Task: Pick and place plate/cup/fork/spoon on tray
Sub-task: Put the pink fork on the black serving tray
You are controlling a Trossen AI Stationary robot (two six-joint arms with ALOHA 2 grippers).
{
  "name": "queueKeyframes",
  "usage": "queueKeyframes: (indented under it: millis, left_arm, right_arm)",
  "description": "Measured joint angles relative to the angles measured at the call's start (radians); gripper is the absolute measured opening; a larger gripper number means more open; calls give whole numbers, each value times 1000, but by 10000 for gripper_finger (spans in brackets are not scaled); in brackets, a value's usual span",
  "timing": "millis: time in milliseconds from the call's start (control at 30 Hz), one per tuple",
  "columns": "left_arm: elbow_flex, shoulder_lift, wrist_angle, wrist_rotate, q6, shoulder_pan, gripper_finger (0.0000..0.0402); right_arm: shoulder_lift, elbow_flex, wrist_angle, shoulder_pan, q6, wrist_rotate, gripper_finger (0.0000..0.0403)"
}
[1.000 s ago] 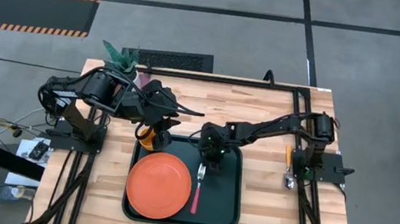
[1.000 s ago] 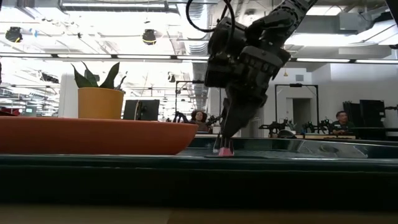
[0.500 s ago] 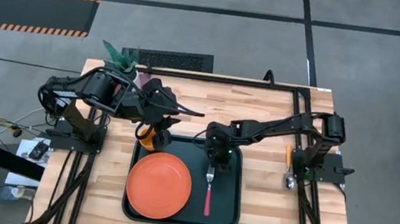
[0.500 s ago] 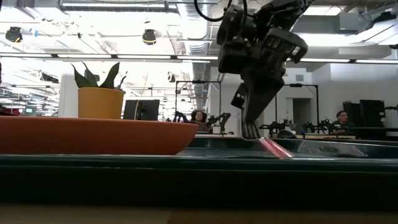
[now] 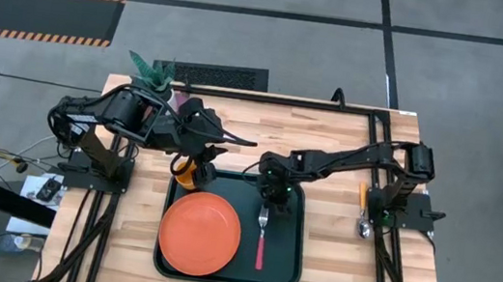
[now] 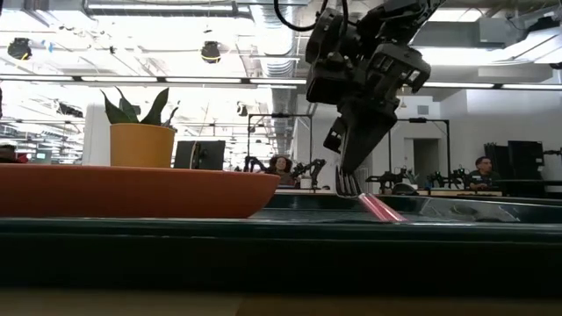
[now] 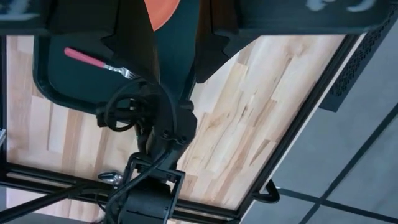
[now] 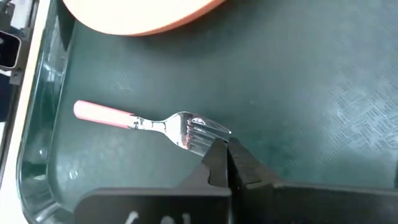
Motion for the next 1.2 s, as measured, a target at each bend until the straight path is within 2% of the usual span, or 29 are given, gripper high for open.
queueKeyframes:
  millis: [433, 867, 1000, 1200]
  left_arm:
    - [0, 0, 1, 1, -1, 0, 89]
    - [-1, -1, 1, 1, 7, 2, 89]
    - [-1, -1, 0, 1, 8, 2, 89]
    - [-1, -1, 0, 1, 8, 2, 89]
  right_arm:
    - [55, -1, 18, 2, 39, 4, 1]
    - [55, 0, 34, -3, 60, 0, 3]
    - [55, 0, 29, -4, 60, 0, 19]
    - [56, 0, 31, -5, 60, 5, 68]
